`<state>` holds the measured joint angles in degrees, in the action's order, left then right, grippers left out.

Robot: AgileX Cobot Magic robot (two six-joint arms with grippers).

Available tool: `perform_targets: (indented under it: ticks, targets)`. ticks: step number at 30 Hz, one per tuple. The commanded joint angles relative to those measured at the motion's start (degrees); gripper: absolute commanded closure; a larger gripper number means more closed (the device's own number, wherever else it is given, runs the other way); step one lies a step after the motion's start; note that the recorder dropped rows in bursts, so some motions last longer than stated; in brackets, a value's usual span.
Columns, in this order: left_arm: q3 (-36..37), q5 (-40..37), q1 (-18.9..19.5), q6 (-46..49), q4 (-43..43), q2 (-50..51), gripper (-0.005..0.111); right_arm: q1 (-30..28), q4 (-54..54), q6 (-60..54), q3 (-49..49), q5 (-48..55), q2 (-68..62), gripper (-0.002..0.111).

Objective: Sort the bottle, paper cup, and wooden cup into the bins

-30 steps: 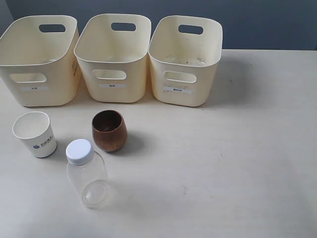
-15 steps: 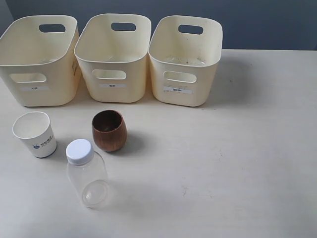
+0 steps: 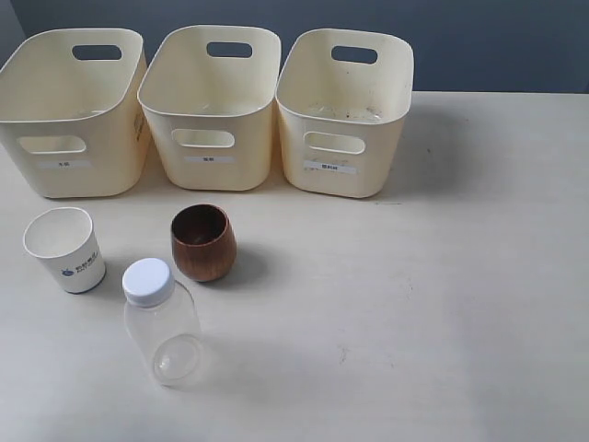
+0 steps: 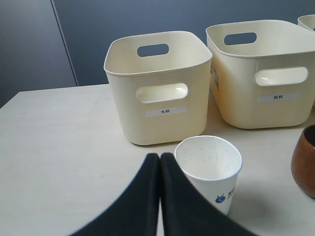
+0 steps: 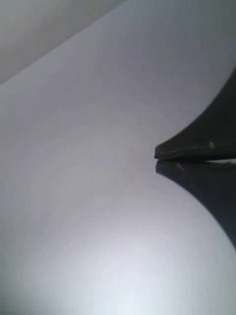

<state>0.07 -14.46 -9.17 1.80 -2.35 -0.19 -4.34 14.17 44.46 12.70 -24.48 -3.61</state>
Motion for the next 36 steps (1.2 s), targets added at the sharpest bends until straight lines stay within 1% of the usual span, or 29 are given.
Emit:
perform_targets:
  ticks: [1, 3, 7, 10, 11, 13, 15, 17, 20, 23, 24, 25, 27, 28, 29, 30, 31, 32, 36]
  targets:
    - [-0.1, 0.8, -0.1, -0.2, 0.1, 0.2, 0.107, -0.2, 24.9, 12.4, 8.7, -5.0, -7.1, 0.109]
    - [-0.1, 0.8, -0.1, -0.2, 0.1, 0.2, 0.107, -0.2, 34.6, 19.1, 12.3, -8.7, -11.2, 0.109]
    - [-0.1, 0.8, -0.1, -0.2, 0.1, 0.2, 0.107, -0.2, 57.3, 33.7, 21.0, -18.4, -21.7, 0.109]
    - [-0.1, 0.8, -0.1, -0.2, 0.1, 0.2, 0.107, -0.2, 68.8, 37.7, 26.3, -26.3, -29.7, 0.109]
    - [-0.1, 0.8, -0.1, -0.2, 0.1, 0.2, 0.107, -0.2, 72.4, 39.6, 28.7, -31.4, -34.7, 0.109]
    - [-0.1, 0.8, -0.1, -0.2, 0.1, 0.2, 0.107, -0.2, 74.8, 40.2, 30.3, -36.3, -38.2, 0.109]
    - [-0.1, 0.8, -0.1, -0.2, 0.1, 0.2, 0.107, -0.2, 75.5, 40.2, 30.4, -38.6, -40.7, 0.109]
    - [-0.1, 0.8, -0.1, -0.2, 0.1, 0.2, 0.107, -0.1, 76.3, 40.2, 30.4, -38.8, -41.9, 0.109]
    - [-0.1, 0.8, -0.1, -0.2, 0.1, 0.2, 0.107, 3.0, 77.2, 40.6, 30.4, -35.2, -42.4, 0.109]
    - [-0.1, 0.8, -0.1, -0.2, 0.1, 0.2, 0.107, 9.0, 77.6, 40.6, 30.4, -25.9, -42.5, 0.109]
    - [-0.1, 0.8, -0.1, -0.2, 0.1, 0.2, 0.107, 13.7, 78.2, 40.2, 30.4, -18.8, -43.7, 0.109]
    - [-0.1, 0.8, -0.1, -0.2, 0.1, 0.2, 0.107, 15.7, 78.4, 40.1, 30.4, -16.6, -44.6, 0.109]
    - [-0.1, 0.8, -0.1, -0.2, 0.1, 0.2, 0.107, 23.3, 79.0, 38.2, 30.4, -10.5, -49.7, 0.109]
    - [-0.1, 0.8, -0.1, -0.2, 0.1, 0.2, 0.107, 28.0, 79.0, 36.3, 30.4, -7.6, -54.0, 0.109]
    - [-0.1, 0.8, -0.1, -0.2, 0.1, 0.2, 0.107, 30.5, 78.8, 35.1, 30.4, -6.7, -55.8, 0.109]
    - [-0.1, 0.8, -0.1, -0.2, 0.1, 0.2, 0.107, 35.2, 77.7, 32.0, 30.4, -3.9, -59.7, 0.109]
    - [-0.1, 0.8, -0.1, -0.2, 0.1, 0.2, 0.107, 37.0, 77.0, 29.9, 30.4, -2.7, -61.1, 0.109]
    - [-0.1, 0.8, -0.1, -0.2, 0.1, 0.2, 0.107, 40.6, 73.9, 26.1, 30.4, -1.3, -63.9, 0.109]
    - [-0.1, 0.8, -0.1, -0.2, 0.1, 0.2, 0.107, 48.7, 62.3, 15.2, 30.4, -4.3, -71.4, 0.109]
